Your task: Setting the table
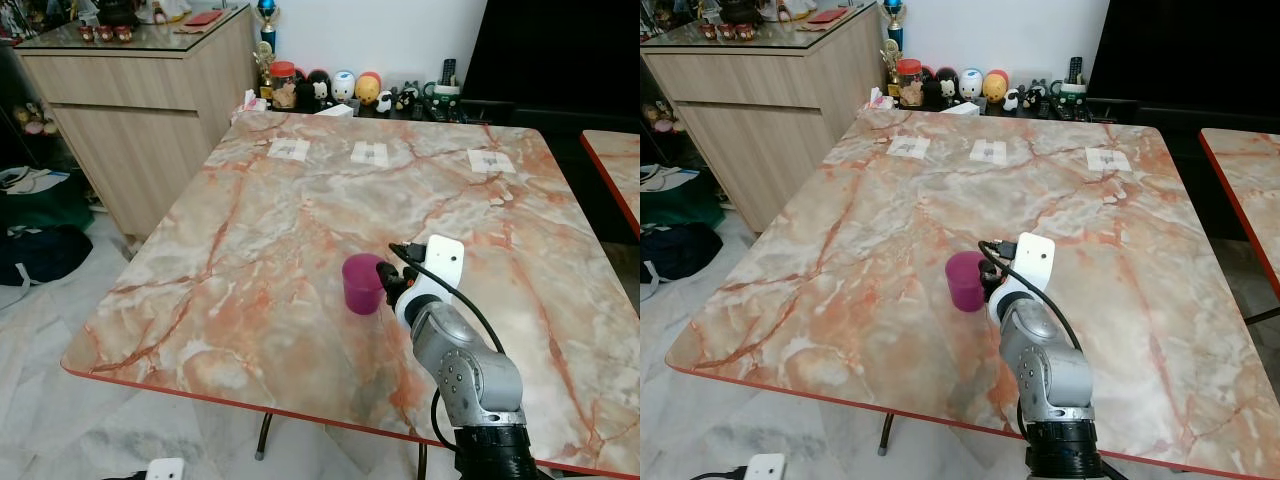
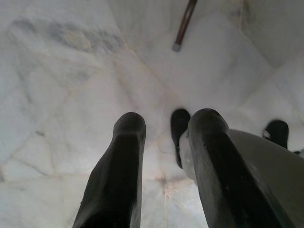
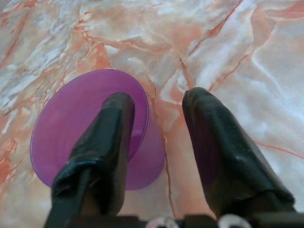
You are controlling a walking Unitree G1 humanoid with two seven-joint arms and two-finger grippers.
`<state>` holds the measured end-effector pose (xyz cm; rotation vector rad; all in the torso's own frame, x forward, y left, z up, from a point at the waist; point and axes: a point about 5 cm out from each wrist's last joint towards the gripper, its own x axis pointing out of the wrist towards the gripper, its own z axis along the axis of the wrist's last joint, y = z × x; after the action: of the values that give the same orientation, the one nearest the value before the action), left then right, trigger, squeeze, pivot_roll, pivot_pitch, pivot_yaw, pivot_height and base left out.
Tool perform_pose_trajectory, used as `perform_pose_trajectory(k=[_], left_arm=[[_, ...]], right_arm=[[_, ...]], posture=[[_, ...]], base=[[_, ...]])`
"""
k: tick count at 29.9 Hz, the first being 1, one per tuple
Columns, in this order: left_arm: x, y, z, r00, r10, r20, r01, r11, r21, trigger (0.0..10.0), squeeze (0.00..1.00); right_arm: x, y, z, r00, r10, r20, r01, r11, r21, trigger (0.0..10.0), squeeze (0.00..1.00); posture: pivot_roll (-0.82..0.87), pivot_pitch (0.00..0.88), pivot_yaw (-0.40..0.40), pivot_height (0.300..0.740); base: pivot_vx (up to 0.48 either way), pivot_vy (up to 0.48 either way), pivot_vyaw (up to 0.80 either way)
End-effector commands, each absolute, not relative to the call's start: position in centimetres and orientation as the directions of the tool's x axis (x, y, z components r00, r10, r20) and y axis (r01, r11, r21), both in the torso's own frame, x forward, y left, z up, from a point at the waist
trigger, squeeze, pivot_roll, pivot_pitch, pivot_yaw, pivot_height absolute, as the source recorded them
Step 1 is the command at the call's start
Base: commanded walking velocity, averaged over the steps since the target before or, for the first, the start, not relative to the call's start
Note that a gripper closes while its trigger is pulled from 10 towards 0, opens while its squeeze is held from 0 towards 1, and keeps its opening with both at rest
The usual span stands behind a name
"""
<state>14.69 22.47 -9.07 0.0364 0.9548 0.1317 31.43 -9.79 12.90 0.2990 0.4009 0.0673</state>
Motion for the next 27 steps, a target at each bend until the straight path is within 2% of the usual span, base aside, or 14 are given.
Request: perform_pose_trajectory(k=[1, 3, 4, 5, 6, 11, 18, 23, 27], left_arm=[[13.5, 22.5, -9.5, 0.541, 0.136, -0.83, -0.093, 0.991, 0.101, 10.0, 0.0], [12.7, 23.2, -9.6, 0.531, 0.143, -0.835, -0.099, 0.989, 0.107, 10.0, 0.0], [12.6, 23.5, -9.6, 0.53, 0.147, -0.835, -0.101, 0.989, 0.109, 10.0, 0.0], [12.5, 23.7, -9.5, 0.529, 0.149, -0.835, -0.103, 0.989, 0.111, 10.0, 0.0], [12.5, 24.0, -9.4, 0.528, 0.153, -0.835, -0.106, 0.988, 0.114, 10.0, 0.0], [13.2, 24.6, -9.1, 0.535, 0.161, -0.83, -0.108, 0.987, 0.122, 10.0, 0.0], [14.1, 23.2, -9.2, 0.545, 0.144, -0.826, -0.093, 0.99, 0.111, 10.0, 0.0], [13.8, 23.1, -9.3, 0.54, 0.141, -0.83, -0.09, 0.99, 0.11, 10.0, 0.0], [12.5, 24.5, -9.3, 0.525, 0.156, -0.837, -0.1, 0.988, 0.121, 10.0, 0.0]], right_arm=[[31.2, -9.5, 12.4, 0.906, 0.134, -0.401, -0.013, 0.957, 0.289, 10.0, 0.0], [31.3, -9.5, 12.3, 0.906, 0.135, -0.402, -0.013, 0.957, 0.291, 10.0, 0.0], [31.3, -9.5, 12.2, 0.906, 0.136, -0.401, -0.014, 0.956, 0.293, 6.5, 0.0], [31.3, -9.5, 12.2, 0.906, 0.137, -0.4, -0.015, 0.956, 0.294, 6.5, 0.0], [31.3, -9.5, 12.2, 0.906, 0.139, -0.4, -0.016, 0.955, 0.295, 0.0, 0.0], [31.2, -9.4, 12.0, 0.903, 0.141, -0.405, -0.018, 0.956, 0.293, 0.0, 0.0], [31.1, -9.3, 11.8, 0.901, 0.143, -0.409, -0.018, 0.956, 0.294, 0.0, 0.0], [31.2, -9.3, 11.8, 0.9, 0.144, -0.41, -0.02, 0.956, 0.293, 0.0, 0.0], [31.2, -9.3, 11.7, 0.899, 0.144, -0.413, -0.019, 0.956, 0.292, 0.0, 0.0]], posture=[[-0.05, 0.017, 0.004, 0.74], [-0.05, 0.017, 0.003, 0.74], [-0.05, 0.017, 0.004, 0.74], [-0.05, 0.017, 0.004, 0.74], [-0.05, 0.016, 0.003, 0.74], [-0.04, 0.016, 0.006, 0.74], [-0.04, 0.016, 0.007, 0.74], [-0.04, 0.015, 0.007, 0.74], [-0.04, 0.013, 0.007, 0.74]], base=[[0.0, 0.0, 0.0], [0.0, 0.0, 0.0], [0.0, 0.0, 0.0], [0.0, 0.0, 0.0], [0.0, 0.0, 0.0], [0.0, 0.0, 0.0], [0.0, 0.0, 0.0], [0.0, 0.0, 0.0], [0.0, 0.0, 0.0]])
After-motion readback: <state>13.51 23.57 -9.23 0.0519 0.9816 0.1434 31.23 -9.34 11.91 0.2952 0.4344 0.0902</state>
